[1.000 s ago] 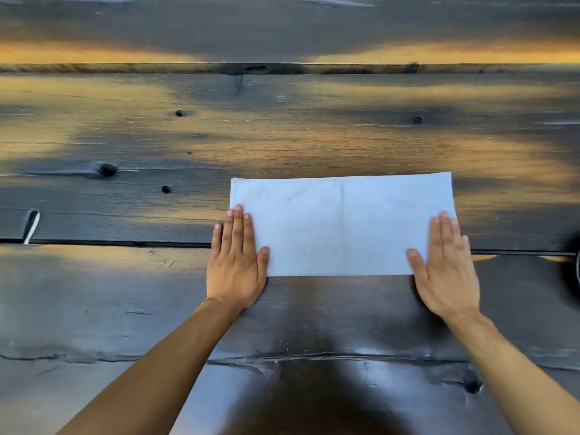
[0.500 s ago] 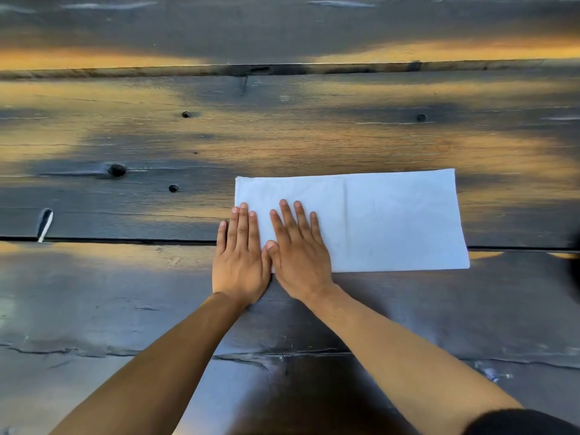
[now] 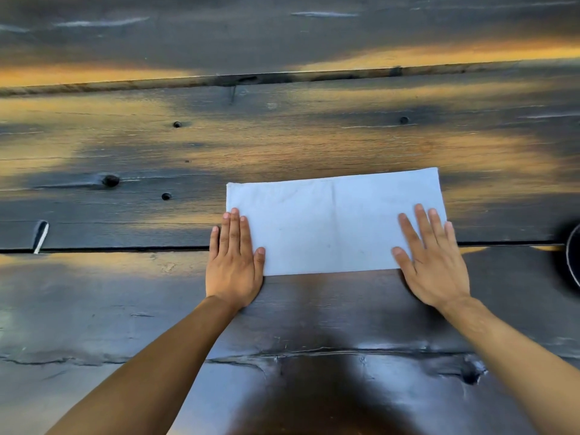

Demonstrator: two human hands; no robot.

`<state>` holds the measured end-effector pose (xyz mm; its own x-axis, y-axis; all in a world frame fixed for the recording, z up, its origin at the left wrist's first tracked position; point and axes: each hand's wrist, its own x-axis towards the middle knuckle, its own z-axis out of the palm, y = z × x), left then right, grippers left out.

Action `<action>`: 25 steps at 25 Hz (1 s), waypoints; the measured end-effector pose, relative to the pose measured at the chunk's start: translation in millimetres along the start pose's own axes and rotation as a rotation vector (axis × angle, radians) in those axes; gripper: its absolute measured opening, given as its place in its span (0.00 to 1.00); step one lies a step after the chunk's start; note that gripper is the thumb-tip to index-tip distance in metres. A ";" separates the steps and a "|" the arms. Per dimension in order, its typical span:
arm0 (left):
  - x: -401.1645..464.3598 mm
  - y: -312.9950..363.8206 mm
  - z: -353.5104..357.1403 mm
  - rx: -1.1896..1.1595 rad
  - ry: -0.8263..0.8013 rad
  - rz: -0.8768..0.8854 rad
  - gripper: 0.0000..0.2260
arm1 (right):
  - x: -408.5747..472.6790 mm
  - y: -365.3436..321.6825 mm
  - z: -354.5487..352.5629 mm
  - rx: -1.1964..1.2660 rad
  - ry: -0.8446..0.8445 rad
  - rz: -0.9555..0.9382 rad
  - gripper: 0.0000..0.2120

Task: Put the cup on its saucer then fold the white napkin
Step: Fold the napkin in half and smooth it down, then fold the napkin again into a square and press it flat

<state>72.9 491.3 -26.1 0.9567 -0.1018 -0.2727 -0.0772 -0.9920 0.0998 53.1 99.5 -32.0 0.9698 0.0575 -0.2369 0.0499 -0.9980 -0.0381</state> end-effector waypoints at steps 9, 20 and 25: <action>-1.9 -4.6 -7.9 -0.072 -0.080 0.040 0.34 | -25.9 20.9 -10.5 0.294 0.315 -0.074 0.18; -39.6 112.2 -12.7 -0.260 0.170 0.506 0.18 | -43.1 46.5 -26.4 0.277 0.257 0.016 0.10; -43.7 187.5 -17.5 -0.436 0.123 0.574 0.19 | -56.7 31.2 -32.4 0.310 0.316 -0.106 0.04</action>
<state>21.6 311.1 21.3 0.8256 -0.5626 0.0445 -0.4822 -0.6623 0.5735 7.4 64.3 11.7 0.9908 0.1007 0.0899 0.1259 -0.9296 -0.3465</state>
